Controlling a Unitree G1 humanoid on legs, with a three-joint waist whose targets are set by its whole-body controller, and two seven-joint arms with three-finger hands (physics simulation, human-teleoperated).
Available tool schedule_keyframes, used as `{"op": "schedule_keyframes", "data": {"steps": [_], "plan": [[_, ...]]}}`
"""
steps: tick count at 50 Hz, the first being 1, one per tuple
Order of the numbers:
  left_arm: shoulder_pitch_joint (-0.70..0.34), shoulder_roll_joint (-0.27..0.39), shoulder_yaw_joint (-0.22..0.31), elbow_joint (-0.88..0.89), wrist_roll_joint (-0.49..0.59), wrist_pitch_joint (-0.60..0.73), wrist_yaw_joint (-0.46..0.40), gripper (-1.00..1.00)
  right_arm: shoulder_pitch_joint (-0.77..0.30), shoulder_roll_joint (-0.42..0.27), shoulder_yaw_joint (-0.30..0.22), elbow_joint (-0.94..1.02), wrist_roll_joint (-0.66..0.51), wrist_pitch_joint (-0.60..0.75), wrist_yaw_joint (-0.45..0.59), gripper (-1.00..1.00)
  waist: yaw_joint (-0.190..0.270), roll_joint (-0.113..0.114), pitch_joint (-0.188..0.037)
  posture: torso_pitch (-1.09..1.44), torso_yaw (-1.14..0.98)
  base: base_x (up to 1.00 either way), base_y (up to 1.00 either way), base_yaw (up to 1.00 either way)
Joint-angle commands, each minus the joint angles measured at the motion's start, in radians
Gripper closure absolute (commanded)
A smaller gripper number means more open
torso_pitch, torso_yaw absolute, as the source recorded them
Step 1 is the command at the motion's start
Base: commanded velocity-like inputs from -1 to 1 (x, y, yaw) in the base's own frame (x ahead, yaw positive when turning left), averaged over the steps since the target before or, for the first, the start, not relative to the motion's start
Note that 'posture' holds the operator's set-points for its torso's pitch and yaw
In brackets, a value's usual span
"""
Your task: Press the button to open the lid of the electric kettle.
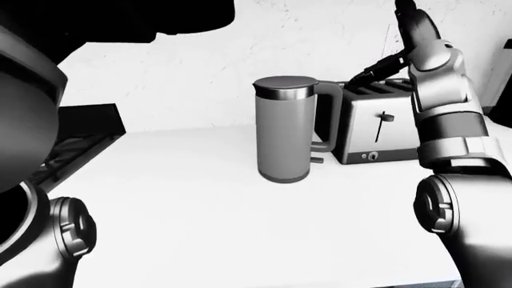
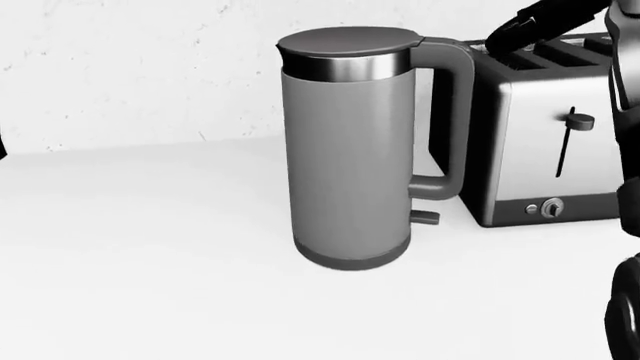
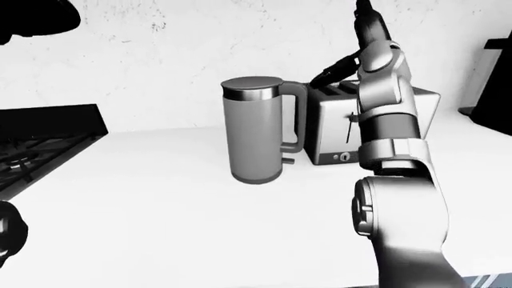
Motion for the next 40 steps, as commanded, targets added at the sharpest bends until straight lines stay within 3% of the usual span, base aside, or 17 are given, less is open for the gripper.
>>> {"op": "schedule_keyframes", "data": {"steps": [1, 16, 40], "plan": [[-0.024, 0.005, 0.011, 0.011, 0.017, -0.016, 0.001, -1.0, -0.052, -0.001, 0.004, -0.009, -0.017, -0.05, -0.021, -1.0, 0.0, -0.005, -0.005, -0.58, 0.0, 0.0, 0.0, 0.0], [-0.023, -0.003, 0.013, 0.011, 0.025, -0.009, -0.007, -1.0, -0.221, 0.004, 0.015, 0.244, -0.051, -0.103, -0.054, -1.0, -0.002, -0.002, -0.005, -0.58, 0.0, 0.0, 0.0, 0.0], [-0.027, -0.019, 0.008, 0.009, 0.038, 0.001, -0.014, -1.0, -0.254, 0.011, 0.011, 0.378, -0.102, -0.103, -0.18, -1.0, 0.005, 0.0, -0.004, -0.58, 0.0, 0.0, 0.0, 0.0]]}}
